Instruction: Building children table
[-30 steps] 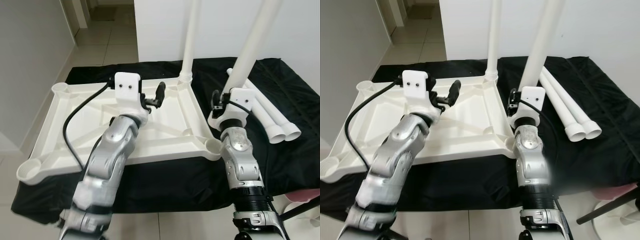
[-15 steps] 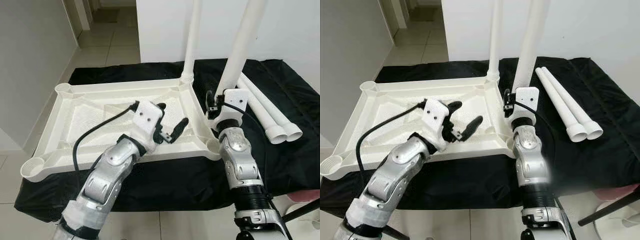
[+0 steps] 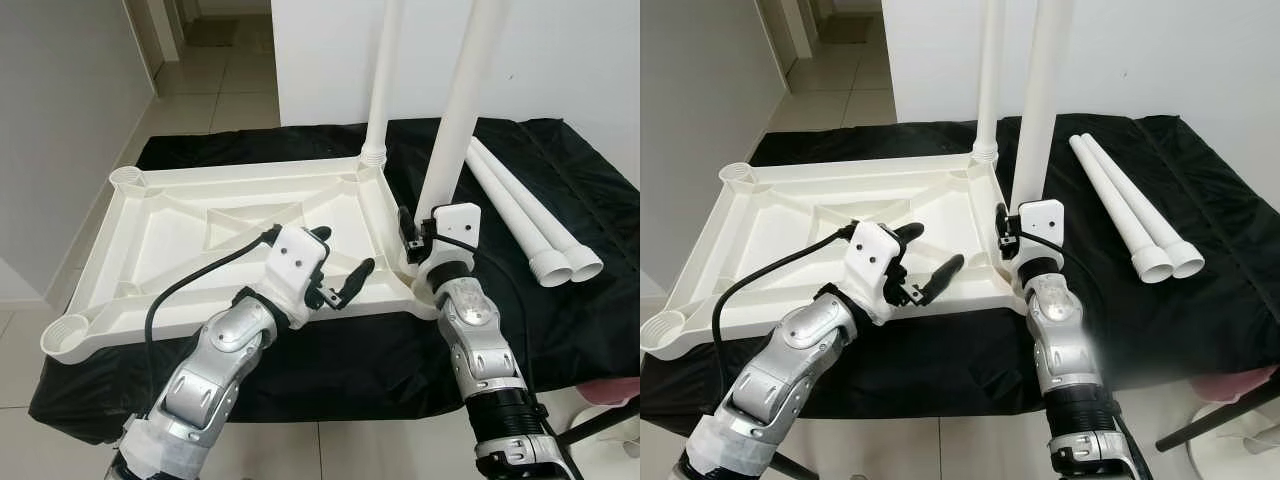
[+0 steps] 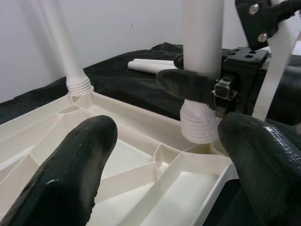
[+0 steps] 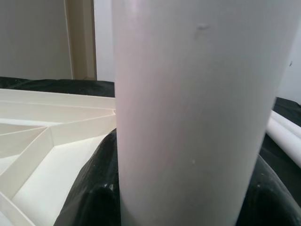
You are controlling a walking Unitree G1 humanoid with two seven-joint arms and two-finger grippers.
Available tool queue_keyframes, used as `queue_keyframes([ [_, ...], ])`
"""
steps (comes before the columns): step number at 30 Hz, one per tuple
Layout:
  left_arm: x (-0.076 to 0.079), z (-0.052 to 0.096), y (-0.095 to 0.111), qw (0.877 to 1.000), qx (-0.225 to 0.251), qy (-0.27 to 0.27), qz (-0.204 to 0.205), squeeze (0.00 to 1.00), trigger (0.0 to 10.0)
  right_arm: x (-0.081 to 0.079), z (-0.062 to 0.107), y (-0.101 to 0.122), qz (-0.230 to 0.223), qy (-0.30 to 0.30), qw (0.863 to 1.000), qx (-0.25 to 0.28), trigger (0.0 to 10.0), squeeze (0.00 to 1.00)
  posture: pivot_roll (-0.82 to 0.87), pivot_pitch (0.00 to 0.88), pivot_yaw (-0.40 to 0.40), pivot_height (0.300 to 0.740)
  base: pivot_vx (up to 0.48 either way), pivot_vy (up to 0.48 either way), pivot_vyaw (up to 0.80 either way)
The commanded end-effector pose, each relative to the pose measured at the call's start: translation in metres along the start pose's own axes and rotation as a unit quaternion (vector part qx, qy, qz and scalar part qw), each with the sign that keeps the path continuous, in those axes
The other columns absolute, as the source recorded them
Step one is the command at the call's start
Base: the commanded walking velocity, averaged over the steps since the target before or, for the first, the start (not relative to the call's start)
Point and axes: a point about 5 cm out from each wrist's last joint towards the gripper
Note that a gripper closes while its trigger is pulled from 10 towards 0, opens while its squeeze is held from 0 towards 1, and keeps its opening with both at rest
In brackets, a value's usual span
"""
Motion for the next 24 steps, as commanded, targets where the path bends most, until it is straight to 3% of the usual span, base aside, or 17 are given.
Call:
queue_keyframes([
  [1, 0.004, 0.001, 0.001, 0.999, 0.002, -0.032, -0.011, 0.00, 10.0, 0.000, -0.001, 0.002, -0.001, 0.003, 1.000, 0.008, 10.0, 0.00, -0.03, 0.014, 0.036, 0.740, 0.000, 0.000, 0.00],
  [15, 0.007, 0.003, -0.007, 0.999, -0.015, -0.038, -0.022, 0.00, 10.0, -0.006, 0.002, 0.001, -0.004, 0.030, 1.000, 0.009, 10.0, 0.00, 0.00, 0.000, 0.006, 0.740, 0.000, 0.000, 0.00],
  [24, 0.012, 0.011, -0.022, 0.997, -0.055, -0.047, -0.025, 0.00, 10.0, 0.001, 0.013, -0.006, 0.006, 0.036, 0.999, -0.007, 10.0, 0.00, 0.00, 0.000, -0.006, 0.740, 0.000, 0.000, 0.00],
])
Point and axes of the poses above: a point about 5 cm out from each wrist's last joint towards the gripper, its own z axis pointing back from the gripper into the wrist, its own y axis along the axis of the wrist's last joint, x = y × z
